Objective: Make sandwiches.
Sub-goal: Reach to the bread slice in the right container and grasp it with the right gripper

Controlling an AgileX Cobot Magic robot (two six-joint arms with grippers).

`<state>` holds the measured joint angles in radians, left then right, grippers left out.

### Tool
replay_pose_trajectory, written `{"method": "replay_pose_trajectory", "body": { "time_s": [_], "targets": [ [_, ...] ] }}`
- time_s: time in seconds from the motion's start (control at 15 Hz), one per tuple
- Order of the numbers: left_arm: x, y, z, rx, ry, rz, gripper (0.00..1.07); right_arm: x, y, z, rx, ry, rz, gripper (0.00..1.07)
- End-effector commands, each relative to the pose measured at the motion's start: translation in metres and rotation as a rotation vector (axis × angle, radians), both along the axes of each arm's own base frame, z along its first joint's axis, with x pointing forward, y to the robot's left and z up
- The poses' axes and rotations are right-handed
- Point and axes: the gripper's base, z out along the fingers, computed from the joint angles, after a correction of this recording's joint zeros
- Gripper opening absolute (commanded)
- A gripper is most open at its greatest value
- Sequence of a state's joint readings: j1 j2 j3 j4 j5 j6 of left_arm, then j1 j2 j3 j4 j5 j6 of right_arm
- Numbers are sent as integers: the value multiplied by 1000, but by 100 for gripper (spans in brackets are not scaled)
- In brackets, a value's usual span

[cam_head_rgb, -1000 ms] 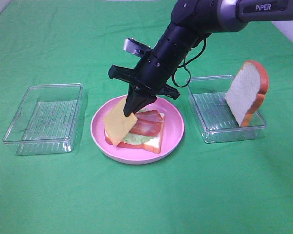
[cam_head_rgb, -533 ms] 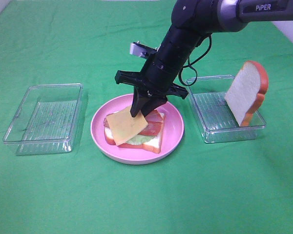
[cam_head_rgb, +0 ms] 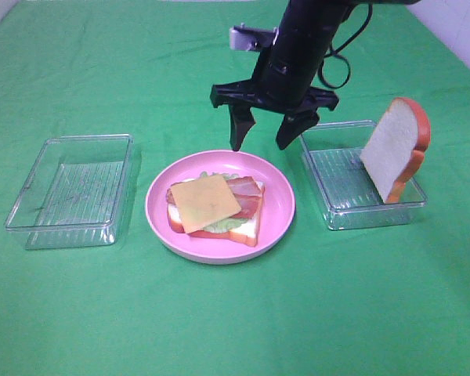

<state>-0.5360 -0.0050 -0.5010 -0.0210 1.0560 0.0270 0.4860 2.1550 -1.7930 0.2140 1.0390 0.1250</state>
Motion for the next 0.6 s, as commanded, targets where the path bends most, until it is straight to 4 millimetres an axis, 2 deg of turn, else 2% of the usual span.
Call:
{"method": "replay_pose_trajectory", "body": {
  "time_s": [0.07, 0.13, 0.2, 0.27, 0.33, 0.4, 0.47, 0.6],
  "targets": [
    [-2, 1, 0, -21, -21, -5, 68, -4, -15, 31, -77, -70, 11, 68],
    [-2, 1, 0, -21, -21, -5, 68, -7, -23, 45, -113, -98, 15, 68],
    [-2, 1, 0, -21, -21, -5, 68, -10, -45, 72, -128, -133, -32, 68],
    [-2, 1, 0, -21, -21, -5, 68, -9, -59, 83, -122, -147, -70, 68],
    [-2, 1, 0, -21, -21, -5, 68, -7, -75, 91, -120, -152, -109, 68],
    [-2, 1, 0, -21, -21, -5, 68, -6, -81, 94, -121, -151, -130, 68],
    [-2, 1, 0, -21, -21, -5, 68, -4, -107, 98, -153, -118, -206, 69],
    [-2, 1, 0, -21, -21, -5, 68, -3, -126, 97, -179, -79, -245, 71]
  ]
}}
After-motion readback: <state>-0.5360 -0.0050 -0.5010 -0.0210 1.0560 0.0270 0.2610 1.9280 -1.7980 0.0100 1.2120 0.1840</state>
